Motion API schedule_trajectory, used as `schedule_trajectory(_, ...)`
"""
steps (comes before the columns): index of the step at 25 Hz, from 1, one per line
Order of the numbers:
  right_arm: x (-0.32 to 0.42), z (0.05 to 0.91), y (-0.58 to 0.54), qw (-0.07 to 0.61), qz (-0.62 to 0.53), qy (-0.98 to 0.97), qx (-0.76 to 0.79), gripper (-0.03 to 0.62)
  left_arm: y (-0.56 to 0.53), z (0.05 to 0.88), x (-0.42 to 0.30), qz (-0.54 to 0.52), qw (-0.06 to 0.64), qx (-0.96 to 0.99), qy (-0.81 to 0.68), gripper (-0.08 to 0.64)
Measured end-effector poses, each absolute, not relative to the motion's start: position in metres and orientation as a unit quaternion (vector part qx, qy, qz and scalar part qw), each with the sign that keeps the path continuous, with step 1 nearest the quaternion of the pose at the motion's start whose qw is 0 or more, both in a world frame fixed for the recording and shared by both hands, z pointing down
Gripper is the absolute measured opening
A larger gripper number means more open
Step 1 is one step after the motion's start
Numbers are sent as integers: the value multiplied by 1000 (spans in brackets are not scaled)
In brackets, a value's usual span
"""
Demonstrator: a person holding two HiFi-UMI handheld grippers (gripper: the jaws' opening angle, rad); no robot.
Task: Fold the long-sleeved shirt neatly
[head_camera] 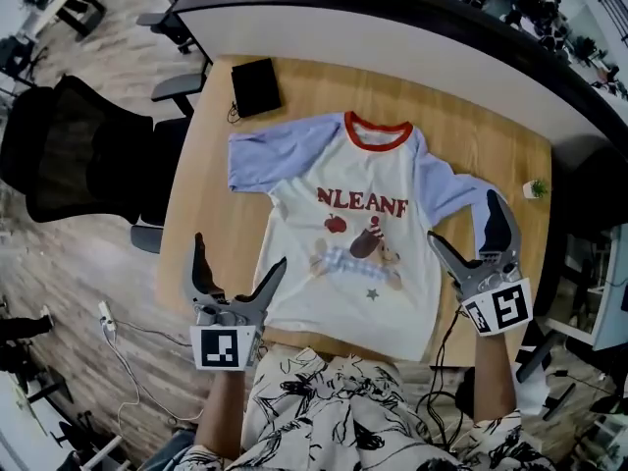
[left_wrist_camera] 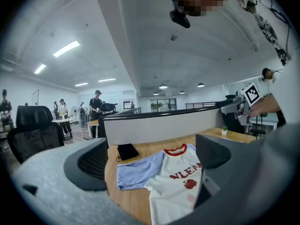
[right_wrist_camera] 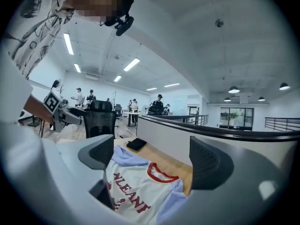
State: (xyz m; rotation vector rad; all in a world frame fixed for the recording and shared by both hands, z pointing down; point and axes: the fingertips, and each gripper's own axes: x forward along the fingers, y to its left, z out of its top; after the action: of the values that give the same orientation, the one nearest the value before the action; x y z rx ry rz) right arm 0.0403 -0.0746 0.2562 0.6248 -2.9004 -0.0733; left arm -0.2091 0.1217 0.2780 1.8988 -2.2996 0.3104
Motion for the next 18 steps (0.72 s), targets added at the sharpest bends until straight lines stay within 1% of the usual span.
schedule_trajectory(4,3,274,-92,108,-26,-980,166,499,101,292,-212,93,85,637,-760,554)
schedule_trajectory(10,-56,315,-117,154,-29,-981,111,492,61,324,-223,110,92,661,-737,541)
schedule_trajectory(14,-104,346,-140,184,-43,-980,67,442,29,354,-227,144,96,685,-708,469)
schedule_trajectory(18,-146,384,-160,218,-45,-974,27,373,3,383,-230,169,90,703,-685,391)
